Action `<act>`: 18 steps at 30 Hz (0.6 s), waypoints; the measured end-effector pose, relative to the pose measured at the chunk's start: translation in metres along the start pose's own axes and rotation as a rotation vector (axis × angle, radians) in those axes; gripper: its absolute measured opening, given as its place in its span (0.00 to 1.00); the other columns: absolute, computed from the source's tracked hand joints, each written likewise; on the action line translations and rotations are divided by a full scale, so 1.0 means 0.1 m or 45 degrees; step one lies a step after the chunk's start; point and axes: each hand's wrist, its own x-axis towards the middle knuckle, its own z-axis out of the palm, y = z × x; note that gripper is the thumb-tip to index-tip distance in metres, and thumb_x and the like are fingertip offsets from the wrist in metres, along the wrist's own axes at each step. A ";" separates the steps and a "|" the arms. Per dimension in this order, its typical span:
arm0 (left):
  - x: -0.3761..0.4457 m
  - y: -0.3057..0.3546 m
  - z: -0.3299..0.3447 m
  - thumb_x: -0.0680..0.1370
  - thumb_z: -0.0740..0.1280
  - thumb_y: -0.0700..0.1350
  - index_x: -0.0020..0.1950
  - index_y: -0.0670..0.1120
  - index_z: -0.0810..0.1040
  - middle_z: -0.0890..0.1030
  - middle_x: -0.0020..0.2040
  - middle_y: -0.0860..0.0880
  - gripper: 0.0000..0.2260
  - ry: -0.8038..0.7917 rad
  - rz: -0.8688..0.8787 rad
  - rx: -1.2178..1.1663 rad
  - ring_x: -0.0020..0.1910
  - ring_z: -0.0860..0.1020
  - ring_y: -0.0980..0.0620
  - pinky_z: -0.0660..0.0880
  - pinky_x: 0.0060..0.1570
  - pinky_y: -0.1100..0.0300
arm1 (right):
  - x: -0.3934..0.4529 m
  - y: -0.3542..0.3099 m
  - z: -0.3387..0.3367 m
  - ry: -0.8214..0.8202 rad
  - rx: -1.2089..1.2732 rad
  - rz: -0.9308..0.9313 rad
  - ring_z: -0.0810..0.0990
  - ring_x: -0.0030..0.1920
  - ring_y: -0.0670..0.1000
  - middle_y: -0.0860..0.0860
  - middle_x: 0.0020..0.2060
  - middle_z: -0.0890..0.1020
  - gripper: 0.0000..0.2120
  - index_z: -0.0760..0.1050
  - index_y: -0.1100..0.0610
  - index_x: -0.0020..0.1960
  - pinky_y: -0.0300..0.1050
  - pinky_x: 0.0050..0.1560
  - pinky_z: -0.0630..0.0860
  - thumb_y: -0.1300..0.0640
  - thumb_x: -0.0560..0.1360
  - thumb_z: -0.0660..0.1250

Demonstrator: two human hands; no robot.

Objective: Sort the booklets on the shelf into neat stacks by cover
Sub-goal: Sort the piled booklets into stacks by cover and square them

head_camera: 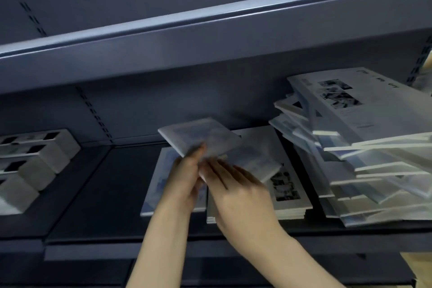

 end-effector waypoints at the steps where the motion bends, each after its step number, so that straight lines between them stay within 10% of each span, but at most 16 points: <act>1: 0.01 -0.01 -0.06 0.77 0.64 0.45 0.52 0.41 0.78 0.82 0.41 0.44 0.10 0.019 -0.011 -0.020 0.39 0.81 0.48 0.77 0.42 0.55 | 0.00 0.02 -0.02 -0.094 0.026 -0.070 0.80 0.54 0.51 0.51 0.55 0.81 0.19 0.77 0.57 0.59 0.44 0.55 0.75 0.60 0.69 0.61; 5: 0.11 0.10 -0.38 0.75 0.68 0.50 0.52 0.43 0.79 0.83 0.43 0.44 0.12 0.208 -0.006 0.129 0.43 0.82 0.46 0.77 0.42 0.56 | 0.02 0.10 -0.11 -0.299 0.054 -0.261 0.69 0.67 0.52 0.49 0.67 0.71 0.29 0.65 0.50 0.71 0.49 0.66 0.64 0.38 0.74 0.57; 11: 0.44 0.25 -0.96 0.72 0.66 0.63 0.55 0.47 0.77 0.83 0.45 0.43 0.22 0.296 -0.232 0.410 0.42 0.82 0.45 0.79 0.34 0.54 | 0.05 0.31 -0.10 -0.252 0.006 -0.155 0.68 0.68 0.56 0.52 0.68 0.69 0.30 0.61 0.51 0.73 0.52 0.66 0.63 0.38 0.75 0.52; 18: 0.72 0.06 -1.23 0.74 0.63 0.62 0.64 0.38 0.72 0.76 0.62 0.39 0.31 0.553 -0.147 0.945 0.61 0.74 0.40 0.70 0.58 0.52 | 0.03 0.57 0.12 -0.525 -0.100 -0.006 0.56 0.73 0.51 0.46 0.71 0.61 0.27 0.54 0.47 0.75 0.50 0.71 0.53 0.42 0.78 0.52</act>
